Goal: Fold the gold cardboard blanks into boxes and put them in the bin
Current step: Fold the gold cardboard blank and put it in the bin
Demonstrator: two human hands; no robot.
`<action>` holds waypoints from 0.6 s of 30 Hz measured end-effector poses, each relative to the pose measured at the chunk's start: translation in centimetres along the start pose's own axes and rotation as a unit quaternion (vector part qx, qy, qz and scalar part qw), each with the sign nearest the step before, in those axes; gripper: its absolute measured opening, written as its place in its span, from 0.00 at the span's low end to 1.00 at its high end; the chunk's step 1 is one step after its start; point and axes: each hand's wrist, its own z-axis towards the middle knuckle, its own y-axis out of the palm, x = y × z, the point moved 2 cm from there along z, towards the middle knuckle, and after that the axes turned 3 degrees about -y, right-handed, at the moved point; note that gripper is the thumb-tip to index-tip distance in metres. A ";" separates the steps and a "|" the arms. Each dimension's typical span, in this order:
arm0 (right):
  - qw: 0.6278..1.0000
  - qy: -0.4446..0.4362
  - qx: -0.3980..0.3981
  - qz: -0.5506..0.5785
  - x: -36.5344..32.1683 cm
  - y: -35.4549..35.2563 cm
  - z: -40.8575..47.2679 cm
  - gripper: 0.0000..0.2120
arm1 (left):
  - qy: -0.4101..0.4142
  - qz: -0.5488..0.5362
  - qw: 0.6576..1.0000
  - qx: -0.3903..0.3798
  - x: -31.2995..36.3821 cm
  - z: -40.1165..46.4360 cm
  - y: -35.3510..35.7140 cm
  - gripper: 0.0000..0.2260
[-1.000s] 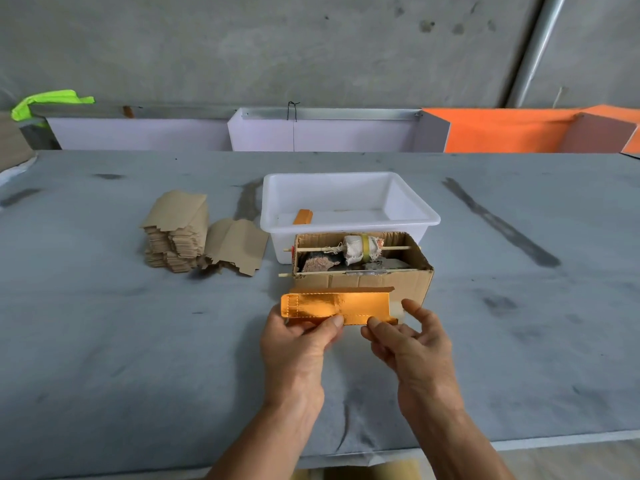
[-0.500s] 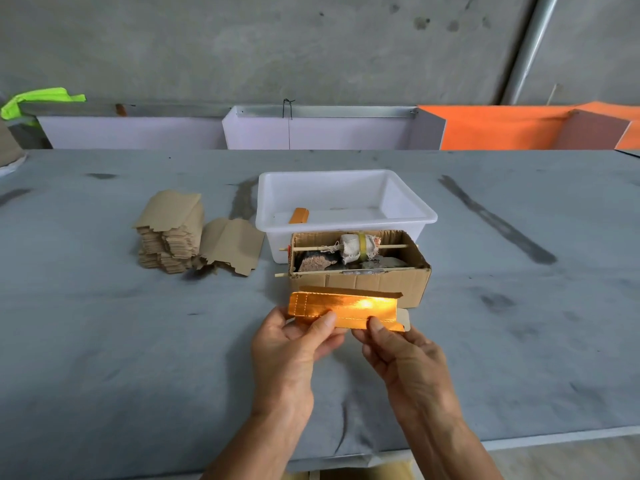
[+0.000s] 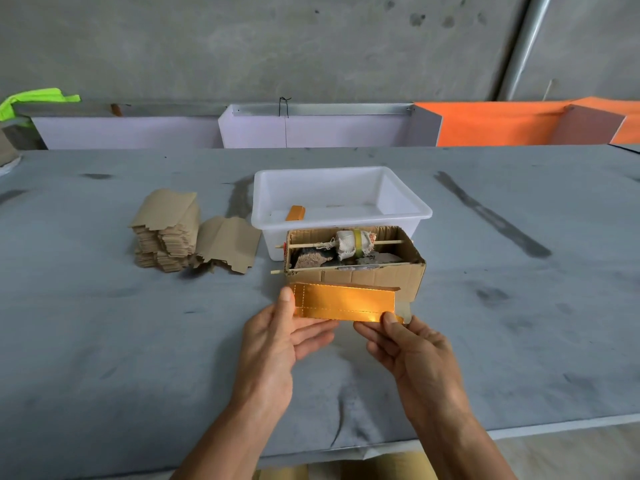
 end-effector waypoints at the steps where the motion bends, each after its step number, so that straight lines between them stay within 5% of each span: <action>1: 1.000 -0.010 -0.004 -0.008 -0.1 0.1 0.0 0.06 | 0.005 0.018 1.000 -0.003 0.2 0.1 -0.1 0.18; 5: 0.998 -0.035 -0.010 -0.058 -0.2 0.1 -0.3 0.07 | 0.033 0.058 0.998 0.007 0.8 0.7 -0.6 0.13; 10: 1.000 0.016 0.019 0.010 0.0 0.2 -0.8 0.13 | 0.109 0.079 0.988 -0.075 0.6 0.2 -0.6 0.07; 16: 0.992 0.096 -0.036 0.076 0.5 1.4 -1.9 0.08 | 0.251 0.265 0.924 -0.114 0.6 -0.6 -1.0 0.02; 18: 0.992 0.092 -0.033 0.079 0.6 1.6 -1.9 0.05 | 0.262 0.286 0.913 -0.123 0.6 -0.9 -0.9 0.08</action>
